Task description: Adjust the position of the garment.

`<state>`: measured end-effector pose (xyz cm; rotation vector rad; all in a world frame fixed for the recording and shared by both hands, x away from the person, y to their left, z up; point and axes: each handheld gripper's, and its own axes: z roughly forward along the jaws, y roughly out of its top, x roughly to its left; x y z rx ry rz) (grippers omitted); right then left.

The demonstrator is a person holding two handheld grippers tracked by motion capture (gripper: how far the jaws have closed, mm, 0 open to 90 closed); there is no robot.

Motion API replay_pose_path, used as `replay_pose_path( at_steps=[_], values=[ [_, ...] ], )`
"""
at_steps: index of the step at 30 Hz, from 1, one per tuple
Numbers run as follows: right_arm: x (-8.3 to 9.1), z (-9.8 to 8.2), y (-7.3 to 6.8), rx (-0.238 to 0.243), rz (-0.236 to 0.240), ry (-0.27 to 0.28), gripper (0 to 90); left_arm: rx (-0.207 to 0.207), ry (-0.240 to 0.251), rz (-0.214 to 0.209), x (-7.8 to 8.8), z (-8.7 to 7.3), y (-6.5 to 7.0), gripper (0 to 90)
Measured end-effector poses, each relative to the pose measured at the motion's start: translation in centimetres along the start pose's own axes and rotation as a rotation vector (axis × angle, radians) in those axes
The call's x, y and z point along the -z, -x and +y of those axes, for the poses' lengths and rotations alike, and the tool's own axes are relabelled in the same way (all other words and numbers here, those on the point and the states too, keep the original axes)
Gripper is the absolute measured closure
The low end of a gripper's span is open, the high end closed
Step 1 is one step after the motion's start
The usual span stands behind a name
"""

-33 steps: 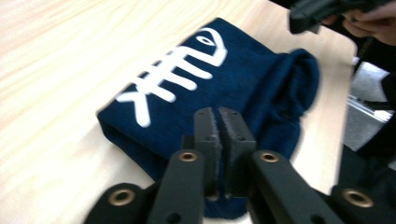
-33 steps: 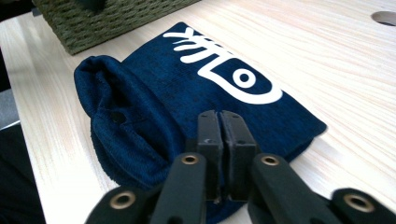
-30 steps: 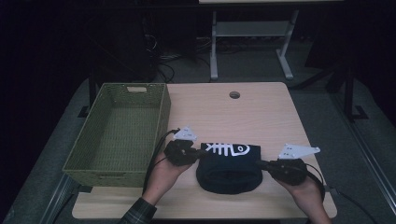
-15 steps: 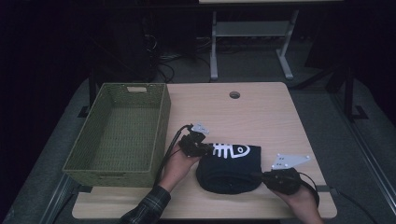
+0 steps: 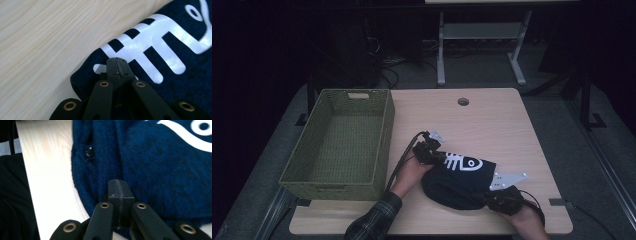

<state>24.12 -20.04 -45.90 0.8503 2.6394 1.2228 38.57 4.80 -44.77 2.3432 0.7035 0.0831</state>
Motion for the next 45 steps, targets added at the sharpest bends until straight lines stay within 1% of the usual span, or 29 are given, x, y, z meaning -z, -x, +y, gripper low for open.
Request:
replay_pose_path(
  at_steps=[1,3,5,6,8,10,11,12,15,16,17,18,20,21,23,24,25,26,28,29,31,32,33,35,39,41,42,43,45],
  values=[
    [-0.1,0.1,-0.2,0.006,0.000,-0.003,90.0,-0.021,-0.020,-0.004,-0.1,0.1,-0.1,90.0],
    [-0.4,0.2,-0.6,0.033,0.004,-0.007,90.0,-0.020,-0.016,-0.009,-0.5,0.3,-0.1,90.0],
    [-0.6,0.4,-0.9,0.044,0.009,-0.010,90.0,-0.018,-0.013,-0.017,-0.7,0.4,-0.2,90.0],
    [-0.7,0.4,-1.0,0.045,0.016,-0.011,90.0,-0.011,-0.008,-0.018,-0.8,0.5,-0.2,90.0],
    [-0.9,0.6,-1.1,0.042,0.024,-0.013,90.0,-0.023,-0.012,-0.017,-0.6,0.5,-0.2,90.0],
    [-0.9,0.7,-1.1,0.052,0.028,-0.012,90.0,-0.013,0.005,-0.016,-0.2,0.6,0.0,89.9],
    [-0.8,0.8,-1.2,0.046,0.027,-0.004,90.0,-0.007,0.014,-0.017,0.2,0.6,0.1,89.9],
    [-0.5,0.9,-1.1,0.051,0.024,0.009,90.0,-0.015,0.015,-0.021,0.6,0.6,0.1,89.9],
    [0.7,1.2,-0.7,0.031,0.012,0.084,90.0,0.004,0.053,-0.043,1.9,0.5,0.8,89.8],
    [1.1,1.4,-0.4,0.028,-0.004,0.103,90.0,0.005,0.066,-0.046,2.3,0.4,1.0,89.8],
    [1.5,1.6,-0.2,0.026,-0.024,0.120,90.0,-0.008,0.066,-0.052,2.7,0.3,1.2,89.8],
    [1.8,1.7,0.1,0.023,-0.039,0.133,90.0,-0.001,0.077,-0.057,3.1,0.1,1.6,89.8],
    [2.1,1.9,0.9,0.011,-0.075,0.147,90.0,-0.010,0.076,-0.061,3.8,-0.2,2.2,89.3],
    [2.2,1.9,1.3,-0.003,-0.086,0.147,90.0,-0.023,0.070,-0.062,4.2,-0.5,2.5,88.9],
    [2.0,1.8,2.0,-0.019,-0.103,0.133,90.0,-0.027,0.068,-0.073,4.8,-1.0,3.2,88.2],
    [1.9,1.7,2.3,-0.034,-0.102,0.128,90.0,-0.027,0.068,-0.073,4.8,-1.0,3.2,88.1],
    [1.7,1.6,2.5,-0.031,-0.101,0.115,90.0,-0.028,0.062,-0.075,4.9,-1.3,3.5,88.1],
    [1.4,1.6,2.6,-0.033,-0.104,0.101,90.0,-0.028,0.043,-0.072,4.7,-1.7,3.8,88.1],
    [0.9,1.4,2.7,-0.039,-0.102,0.076,90.0,-0.044,0.006,-0.057,4.0,-2.1,3.8,88.2],
    [0.5,1.3,2.7,-0.031,-0.101,0.063,90.0,-0.044,-0.006,-0.060,3.6,-2.2,3.7,88.2],
    [-0.2,1.2,2.7,-0.033,-0.100,0.033,90.0,-0.044,-0.018,-0.048,2.8,-2.3,3.6,88.3],
    [-0.5,1.2,2.7,-0.034,-0.100,0.019,90.0,-0.063,-0.042,-0.038,2.4,-2.4,3.6,89.0],
    [-0.7,1.1,2.6,-0.043,-0.099,0.002,90.0,-0.056,-0.043,-0.037,2.1,-2.5,3.6,89.6],
    [-1.3,1.0,2.5,-0.033,-0.107,-0.018,90.0,-0.068,-0.049,-0.034,1.8,-2.5,3.6,89.9],
    [-1.4,0.9,2.5,-0.040,-0.107,-0.020,90.0,-0.074,-0.051,-0.033,1.8,-2.5,3.6,89.9],
    [-1.2,0.9,2.4,-0.028,-0.115,-0.014,89.8,-0.067,-0.040,-0.034,1.9,-2.5,3.6,89.8],
    [-1.1,0.9,2.3,-0.030,-0.117,-0.004,86.8,-0.070,-0.043,-0.037,2.0,-2.4,3.6,89.8],
    [-1.0,0.9,2.3,-0.035,-0.118,0.004,83.8,-0.058,-0.033,-0.040,2.1,-2.4,3.6,89.1],
    [-0.5,0.8,2.3,-0.041,-0.128,0.026,80.7,-0.052,-0.022,-0.041,2.5,-2.3,3.5,85.3]
  ],
)
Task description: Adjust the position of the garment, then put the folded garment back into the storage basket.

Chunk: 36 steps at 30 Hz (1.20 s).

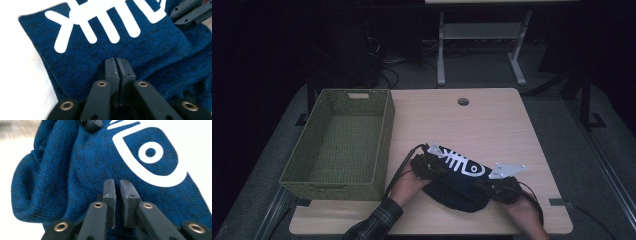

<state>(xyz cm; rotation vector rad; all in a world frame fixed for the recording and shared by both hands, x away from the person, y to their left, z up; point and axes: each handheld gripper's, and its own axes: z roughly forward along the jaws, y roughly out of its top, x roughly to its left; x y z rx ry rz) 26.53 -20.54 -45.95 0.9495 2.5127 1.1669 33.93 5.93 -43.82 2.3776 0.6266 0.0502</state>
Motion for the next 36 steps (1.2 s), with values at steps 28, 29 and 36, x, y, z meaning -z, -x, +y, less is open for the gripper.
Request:
replay_pose_path(
  at_steps=[28,29,36],
  values=[
    [3.4,-5.2,4.8,-0.216,-0.308,-0.047,6.3,0.132,0.024,0.053,0.8,0.0,-3.5,21.2],
    [3.3,-5.2,4.9,-0.216,-0.313,-0.048,5.2,0.141,0.023,0.052,0.5,0.0,-3.5,21.1],
    [2.9,-5.3,5.1,-0.214,-0.301,-0.041,2.5,0.121,-0.024,0.036,-0.8,-0.2,-3.7,20.5]
  ],
)
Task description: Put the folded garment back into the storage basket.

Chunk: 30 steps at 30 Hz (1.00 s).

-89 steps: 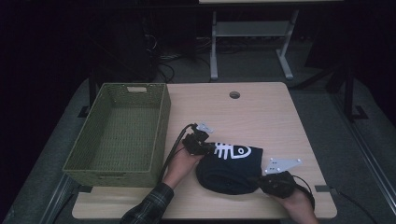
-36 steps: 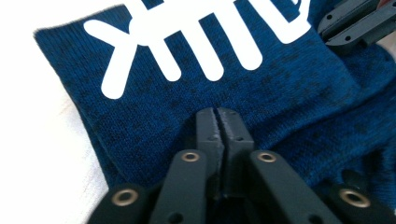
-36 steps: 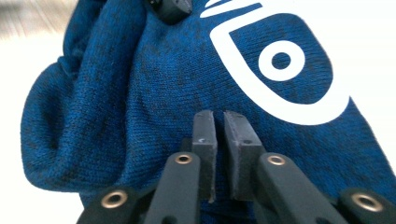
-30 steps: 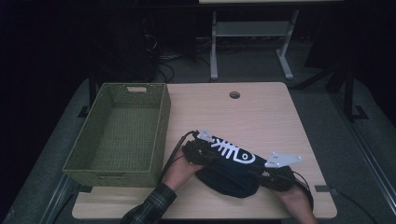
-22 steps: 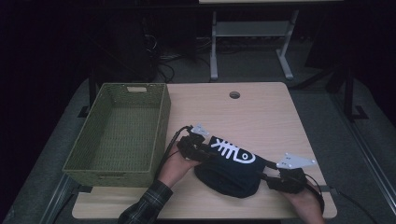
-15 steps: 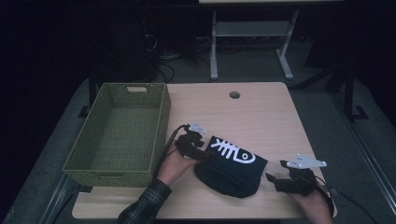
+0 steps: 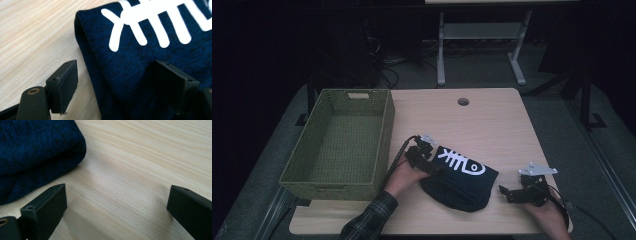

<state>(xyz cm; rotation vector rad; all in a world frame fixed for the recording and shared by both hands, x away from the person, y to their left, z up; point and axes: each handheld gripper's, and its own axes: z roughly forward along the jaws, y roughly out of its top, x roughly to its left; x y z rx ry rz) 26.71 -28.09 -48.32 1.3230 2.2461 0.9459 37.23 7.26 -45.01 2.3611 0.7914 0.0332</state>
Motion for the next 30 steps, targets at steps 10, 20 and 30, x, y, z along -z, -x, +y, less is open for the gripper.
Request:
replay_pose_path(
  at_steps=[10,20,30],
  values=[
    [-0.01,0.00,0.04,-0.005,0.003,-0.004,2.4,0.008,-0.007,-0.029,-0.70,-0.35,-0.02,22.1],
    [-0.01,0.00,0.04,-0.005,0.003,-0.004,2.5,0.002,-0.029,-0.082,-0.59,-0.16,0.34,46.8],
    [-0.01,0.00,0.04,-0.003,0.004,-0.004,2.5,0.022,-0.058,-0.118,-0.74,0.16,0.44,64.4]
  ],
)
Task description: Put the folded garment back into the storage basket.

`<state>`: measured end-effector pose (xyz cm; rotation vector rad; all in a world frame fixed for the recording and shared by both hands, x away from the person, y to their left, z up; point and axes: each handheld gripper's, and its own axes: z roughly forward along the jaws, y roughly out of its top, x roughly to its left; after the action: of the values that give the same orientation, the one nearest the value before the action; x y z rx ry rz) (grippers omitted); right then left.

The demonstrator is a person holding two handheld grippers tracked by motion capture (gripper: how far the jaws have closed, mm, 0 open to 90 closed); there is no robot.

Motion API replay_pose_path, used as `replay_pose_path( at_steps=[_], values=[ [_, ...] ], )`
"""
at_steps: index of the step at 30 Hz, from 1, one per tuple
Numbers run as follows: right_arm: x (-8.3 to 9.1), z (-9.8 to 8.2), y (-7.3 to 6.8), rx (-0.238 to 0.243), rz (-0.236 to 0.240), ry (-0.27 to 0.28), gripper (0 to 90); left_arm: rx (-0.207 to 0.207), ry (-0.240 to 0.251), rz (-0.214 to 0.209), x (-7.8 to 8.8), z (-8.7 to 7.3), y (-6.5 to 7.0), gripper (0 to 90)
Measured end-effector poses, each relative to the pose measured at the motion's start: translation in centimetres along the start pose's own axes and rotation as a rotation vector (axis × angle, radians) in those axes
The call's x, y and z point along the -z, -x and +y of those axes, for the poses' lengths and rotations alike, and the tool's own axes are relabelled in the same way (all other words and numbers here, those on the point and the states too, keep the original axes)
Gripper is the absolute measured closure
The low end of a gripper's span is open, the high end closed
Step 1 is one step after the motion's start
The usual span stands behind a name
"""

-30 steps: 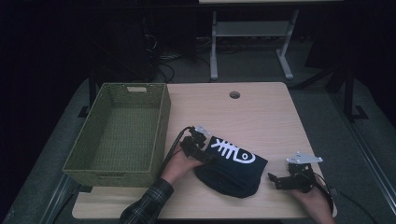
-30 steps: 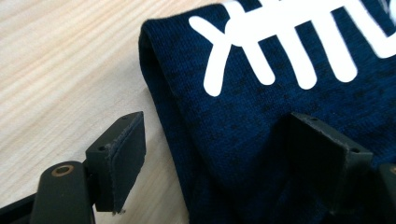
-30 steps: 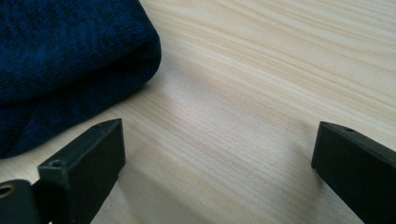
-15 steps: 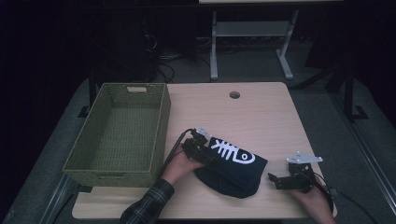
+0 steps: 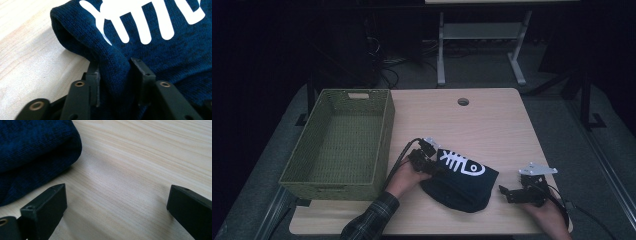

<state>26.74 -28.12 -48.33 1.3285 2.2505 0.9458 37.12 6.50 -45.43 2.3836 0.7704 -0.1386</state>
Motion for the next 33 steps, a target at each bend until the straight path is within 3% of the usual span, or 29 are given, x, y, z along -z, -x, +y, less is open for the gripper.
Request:
replay_pose_path(
  at_steps=[6,12,17,23,29,33],
  values=[
    [0.0,0.0,0.0,0.001,0.000,0.000,2.5,-0.011,-0.020,-0.001,0.0,0.3,0.0,70.4],
    [0.0,0.0,0.0,-0.002,0.000,0.000,2.5,0.021,-0.011,-0.013,0.3,0.5,0.1,72.4],
    [0.0,0.0,0.0,-0.005,0.001,-0.001,2.5,0.023,-0.022,-0.007,0.9,1.0,0.5,72.6],
    [0.0,0.0,-0.1,-0.006,0.001,0.000,2.5,0.026,-0.030,-0.020,2.5,2.2,1.1,72.7],
    [0.0,0.0,-0.1,-0.006,0.001,0.000,2.5,-0.003,-0.041,0.006,4.1,3.4,2.1,72.6],
    [0.0,0.0,-0.1,-0.006,0.001,0.000,2.5,-0.006,-0.038,-0.003,5.4,4.0,2.5,72.6]
  ],
)
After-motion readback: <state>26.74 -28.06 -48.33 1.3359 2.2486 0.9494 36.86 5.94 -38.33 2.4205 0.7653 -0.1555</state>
